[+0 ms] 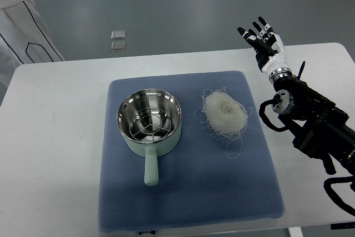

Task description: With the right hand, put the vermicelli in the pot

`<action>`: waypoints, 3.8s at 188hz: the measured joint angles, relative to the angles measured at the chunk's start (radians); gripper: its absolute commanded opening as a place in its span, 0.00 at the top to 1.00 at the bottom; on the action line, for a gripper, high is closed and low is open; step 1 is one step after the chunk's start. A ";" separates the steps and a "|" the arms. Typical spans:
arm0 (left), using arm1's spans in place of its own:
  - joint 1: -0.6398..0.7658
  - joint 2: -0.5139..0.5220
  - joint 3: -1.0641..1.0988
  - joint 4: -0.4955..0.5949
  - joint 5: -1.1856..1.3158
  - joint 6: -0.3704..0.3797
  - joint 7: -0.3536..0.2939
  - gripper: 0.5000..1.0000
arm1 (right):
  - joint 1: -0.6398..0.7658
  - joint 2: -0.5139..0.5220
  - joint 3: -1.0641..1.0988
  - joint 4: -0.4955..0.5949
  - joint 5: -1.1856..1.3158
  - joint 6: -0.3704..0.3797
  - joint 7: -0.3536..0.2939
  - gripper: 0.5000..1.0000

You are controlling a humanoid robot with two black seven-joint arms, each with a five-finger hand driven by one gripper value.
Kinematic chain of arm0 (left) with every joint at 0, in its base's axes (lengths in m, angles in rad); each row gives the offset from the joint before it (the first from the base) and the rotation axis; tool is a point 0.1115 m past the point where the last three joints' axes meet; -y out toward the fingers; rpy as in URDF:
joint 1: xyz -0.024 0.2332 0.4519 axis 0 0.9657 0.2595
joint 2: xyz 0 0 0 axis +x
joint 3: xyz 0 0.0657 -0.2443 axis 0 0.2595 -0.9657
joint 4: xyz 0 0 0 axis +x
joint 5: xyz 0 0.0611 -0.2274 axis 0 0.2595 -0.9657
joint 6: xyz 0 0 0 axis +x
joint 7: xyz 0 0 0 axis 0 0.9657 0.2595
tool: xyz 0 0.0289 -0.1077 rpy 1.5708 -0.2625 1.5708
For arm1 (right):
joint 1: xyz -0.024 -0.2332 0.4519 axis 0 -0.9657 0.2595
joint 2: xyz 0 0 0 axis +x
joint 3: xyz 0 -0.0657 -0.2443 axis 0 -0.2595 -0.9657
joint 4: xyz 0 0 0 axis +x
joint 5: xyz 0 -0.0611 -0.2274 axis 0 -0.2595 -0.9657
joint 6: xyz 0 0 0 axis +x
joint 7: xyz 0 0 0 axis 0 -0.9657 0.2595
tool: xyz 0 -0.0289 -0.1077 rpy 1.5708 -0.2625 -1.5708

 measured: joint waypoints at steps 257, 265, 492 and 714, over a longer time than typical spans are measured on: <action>0.000 0.000 -0.003 0.002 -0.001 0.002 0.000 0.00 | -0.002 -0.010 0.000 -0.006 0.000 0.003 0.003 0.16; 0.000 0.000 -0.003 0.002 -0.001 0.002 0.000 0.00 | -0.003 -0.010 0.000 -0.006 0.000 0.003 0.003 0.16; -0.002 0.000 -0.003 0.002 -0.001 0.001 0.000 0.00 | -0.006 -0.444 -0.179 0.407 -0.965 0.370 0.013 0.16; -0.002 0.000 -0.003 0.002 -0.001 0.001 0.000 0.00 | 0.002 -0.444 -0.296 0.534 -1.435 0.332 0.016 0.16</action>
